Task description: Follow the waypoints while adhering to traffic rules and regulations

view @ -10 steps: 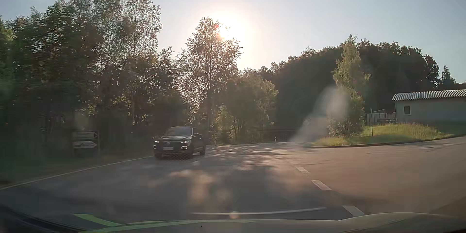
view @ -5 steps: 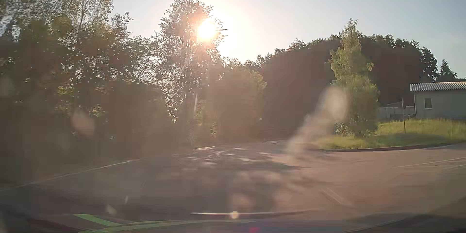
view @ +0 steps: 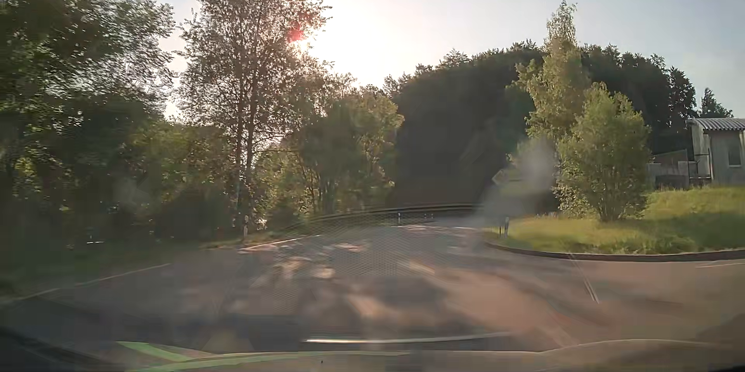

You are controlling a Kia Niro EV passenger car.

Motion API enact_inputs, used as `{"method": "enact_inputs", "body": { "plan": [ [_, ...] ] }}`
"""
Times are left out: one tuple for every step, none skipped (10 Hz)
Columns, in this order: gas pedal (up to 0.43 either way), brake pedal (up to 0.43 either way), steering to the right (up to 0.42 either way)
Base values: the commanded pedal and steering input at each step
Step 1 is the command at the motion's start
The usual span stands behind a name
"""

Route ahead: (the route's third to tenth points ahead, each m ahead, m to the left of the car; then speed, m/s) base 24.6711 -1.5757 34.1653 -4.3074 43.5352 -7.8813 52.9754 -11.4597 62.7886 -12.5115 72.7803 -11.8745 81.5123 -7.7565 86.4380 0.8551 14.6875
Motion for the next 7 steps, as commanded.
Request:
{"method": "enact_inputs", "body": {
  "plan": [
    [0.0,0.165,0.044],
    [0.0,0.159,0.045],
    [0.0,0.152,0.047],
    [0.0,0.134,0.047],
    [0.0,0.122,0.048],
    [0.0,0.11,0.049],
    [0.0,0.098,0.05]
  ]
}}
